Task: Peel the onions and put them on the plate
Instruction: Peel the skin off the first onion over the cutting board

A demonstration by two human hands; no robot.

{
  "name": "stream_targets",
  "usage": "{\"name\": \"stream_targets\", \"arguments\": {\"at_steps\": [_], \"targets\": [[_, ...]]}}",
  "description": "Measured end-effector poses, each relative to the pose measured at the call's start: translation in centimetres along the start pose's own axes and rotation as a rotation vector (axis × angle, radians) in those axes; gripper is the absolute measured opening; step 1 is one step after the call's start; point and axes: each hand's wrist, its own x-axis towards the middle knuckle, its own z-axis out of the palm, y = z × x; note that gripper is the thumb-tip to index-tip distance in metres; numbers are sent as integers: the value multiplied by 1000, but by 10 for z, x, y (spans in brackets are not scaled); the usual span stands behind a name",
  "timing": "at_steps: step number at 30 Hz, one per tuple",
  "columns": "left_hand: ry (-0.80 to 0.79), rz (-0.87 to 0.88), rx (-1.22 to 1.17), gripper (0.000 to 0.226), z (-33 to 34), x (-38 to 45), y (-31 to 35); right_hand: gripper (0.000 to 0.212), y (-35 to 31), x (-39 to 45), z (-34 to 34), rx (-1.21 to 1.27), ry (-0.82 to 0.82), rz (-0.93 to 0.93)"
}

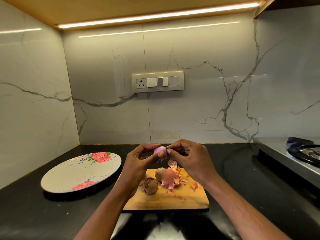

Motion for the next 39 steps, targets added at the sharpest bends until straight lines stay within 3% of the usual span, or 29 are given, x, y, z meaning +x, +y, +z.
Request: {"name": "stream_targets", "arguments": {"at_steps": [28, 35, 39], "targets": [[2, 17, 81, 40, 2, 2, 0, 36, -6, -1, -1, 24, 30, 60], [-1, 11, 79, 43, 2, 2, 0, 32, -2, 1, -2, -13, 78, 64], [19, 1, 78, 44, 1, 2, 0, 34, -4, 1, -2, 13, 20, 61]]}}
